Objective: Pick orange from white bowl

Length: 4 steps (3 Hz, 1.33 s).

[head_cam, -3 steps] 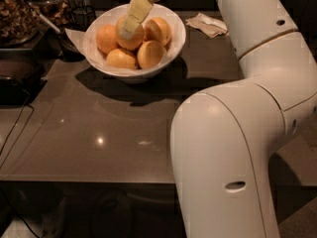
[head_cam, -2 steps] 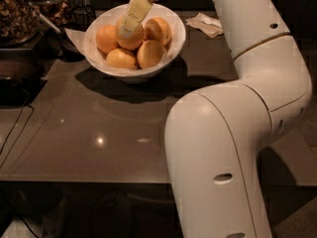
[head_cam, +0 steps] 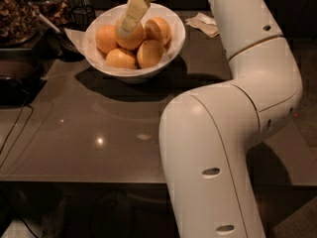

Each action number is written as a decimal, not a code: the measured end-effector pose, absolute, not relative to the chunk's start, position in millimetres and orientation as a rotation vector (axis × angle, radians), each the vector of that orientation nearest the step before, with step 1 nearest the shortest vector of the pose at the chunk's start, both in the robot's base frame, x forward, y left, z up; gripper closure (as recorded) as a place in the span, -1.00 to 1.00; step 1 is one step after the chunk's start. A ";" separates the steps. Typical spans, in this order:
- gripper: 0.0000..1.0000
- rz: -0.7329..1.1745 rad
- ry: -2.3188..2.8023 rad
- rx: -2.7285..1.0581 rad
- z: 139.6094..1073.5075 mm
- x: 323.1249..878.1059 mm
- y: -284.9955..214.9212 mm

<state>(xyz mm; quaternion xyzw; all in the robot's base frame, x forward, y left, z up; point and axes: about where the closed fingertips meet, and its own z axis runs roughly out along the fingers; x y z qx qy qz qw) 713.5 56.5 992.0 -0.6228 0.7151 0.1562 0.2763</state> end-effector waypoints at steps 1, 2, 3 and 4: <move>-0.52 0.430 1.923 -1.670 988.1 716.0 57.6; -0.50 0.441 1.926 -1.674 982.9 717.3 60.2; -0.54 0.441 1.927 -1.674 982.6 717.4 60.2; -0.54 0.449 1.943 -1.678 972.9 720.0 60.4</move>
Offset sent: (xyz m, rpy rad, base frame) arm -0.0047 -0.0110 -0.0093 -0.0421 0.0790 0.0330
